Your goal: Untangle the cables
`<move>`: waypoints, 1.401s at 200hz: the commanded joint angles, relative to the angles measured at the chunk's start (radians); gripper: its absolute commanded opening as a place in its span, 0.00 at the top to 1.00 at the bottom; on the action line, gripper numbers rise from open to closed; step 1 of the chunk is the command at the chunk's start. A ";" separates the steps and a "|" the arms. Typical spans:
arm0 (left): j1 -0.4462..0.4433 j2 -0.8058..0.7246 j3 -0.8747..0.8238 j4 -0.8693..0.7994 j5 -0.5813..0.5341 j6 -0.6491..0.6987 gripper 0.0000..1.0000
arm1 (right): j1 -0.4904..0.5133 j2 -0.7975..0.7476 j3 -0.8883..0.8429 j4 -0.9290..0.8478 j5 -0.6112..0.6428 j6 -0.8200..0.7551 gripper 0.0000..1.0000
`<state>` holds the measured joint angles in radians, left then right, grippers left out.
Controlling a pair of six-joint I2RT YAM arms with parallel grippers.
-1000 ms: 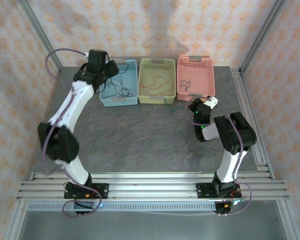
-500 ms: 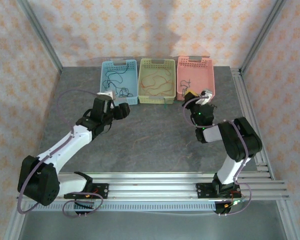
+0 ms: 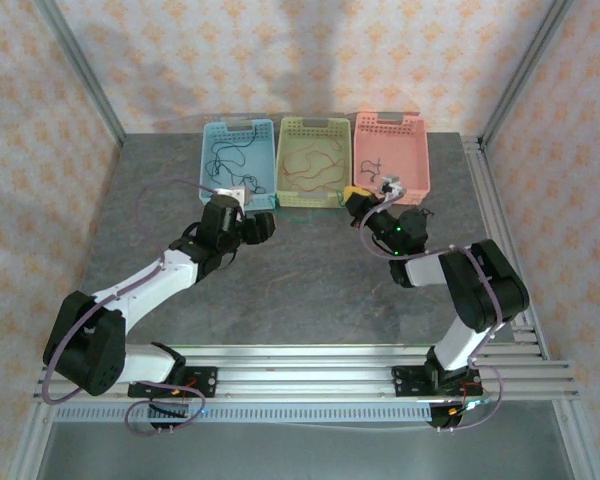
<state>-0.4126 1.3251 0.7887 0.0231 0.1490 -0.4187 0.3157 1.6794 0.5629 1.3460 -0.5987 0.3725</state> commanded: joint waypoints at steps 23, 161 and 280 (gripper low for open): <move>-0.003 -0.026 -0.028 -0.013 -0.172 -0.021 0.31 | 0.005 -0.117 0.087 -0.207 0.097 -0.078 1.00; -0.003 -0.036 -0.036 -0.017 -0.206 -0.030 0.31 | -0.136 0.055 0.693 -0.905 0.887 -0.221 1.00; -0.015 -0.044 -0.038 -0.022 -0.232 -0.023 0.32 | -0.139 0.216 0.717 -0.950 0.868 -0.271 0.50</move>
<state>-0.4175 1.3098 0.7620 0.0116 -0.0517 -0.4438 0.1799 1.9762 1.3048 0.4122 0.2958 0.1249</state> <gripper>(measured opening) 0.682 0.494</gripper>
